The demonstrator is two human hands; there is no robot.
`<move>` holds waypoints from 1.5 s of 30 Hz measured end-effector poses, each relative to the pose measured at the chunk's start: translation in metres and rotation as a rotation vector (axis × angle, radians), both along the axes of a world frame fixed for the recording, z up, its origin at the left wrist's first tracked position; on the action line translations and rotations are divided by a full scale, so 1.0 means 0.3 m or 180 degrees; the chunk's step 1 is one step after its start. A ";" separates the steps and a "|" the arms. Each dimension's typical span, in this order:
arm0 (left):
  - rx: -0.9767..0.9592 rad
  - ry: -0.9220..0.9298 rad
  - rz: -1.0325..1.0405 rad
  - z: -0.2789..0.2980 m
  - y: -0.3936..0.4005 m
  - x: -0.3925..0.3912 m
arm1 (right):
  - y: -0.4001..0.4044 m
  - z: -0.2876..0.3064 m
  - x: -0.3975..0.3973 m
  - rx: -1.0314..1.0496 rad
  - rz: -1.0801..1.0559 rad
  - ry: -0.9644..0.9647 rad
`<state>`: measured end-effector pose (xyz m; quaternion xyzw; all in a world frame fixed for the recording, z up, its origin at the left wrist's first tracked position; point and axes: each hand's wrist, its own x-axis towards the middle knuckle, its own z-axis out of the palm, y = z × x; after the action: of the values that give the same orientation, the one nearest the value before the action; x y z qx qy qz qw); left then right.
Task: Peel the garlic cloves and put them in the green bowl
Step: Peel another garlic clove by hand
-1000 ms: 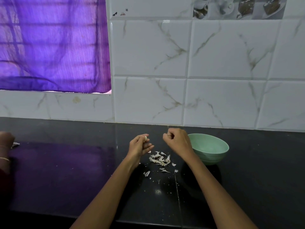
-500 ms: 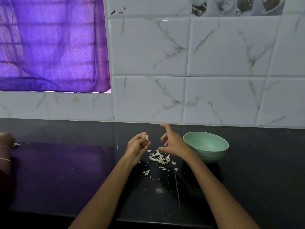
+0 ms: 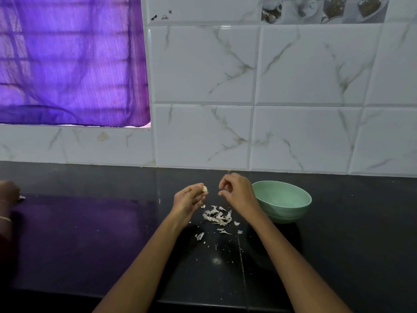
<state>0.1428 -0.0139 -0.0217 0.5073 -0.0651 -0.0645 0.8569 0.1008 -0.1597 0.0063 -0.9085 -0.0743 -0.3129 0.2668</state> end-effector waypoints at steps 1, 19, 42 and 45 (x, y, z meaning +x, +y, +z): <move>-0.0041 0.0007 0.0019 0.000 0.001 0.001 | -0.005 0.001 0.001 0.0026 0.0007 -0.0076; 0.0174 -0.0048 0.0123 -0.014 -0.005 -0.001 | 0.014 -0.005 0.000 -0.0119 0.0491 0.0112; 0.0495 -0.0277 0.0598 0.001 -0.004 -0.018 | -0.023 -0.020 0.003 0.0862 0.0399 -0.0151; 0.0207 -0.0189 0.0847 0.016 0.013 -0.014 | -0.008 -0.010 -0.026 0.0519 0.0607 0.0089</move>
<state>0.1385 -0.0101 -0.0169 0.5407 -0.0205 0.0626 0.8387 0.0930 -0.1620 0.0033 -0.8768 -0.1310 -0.2785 0.3694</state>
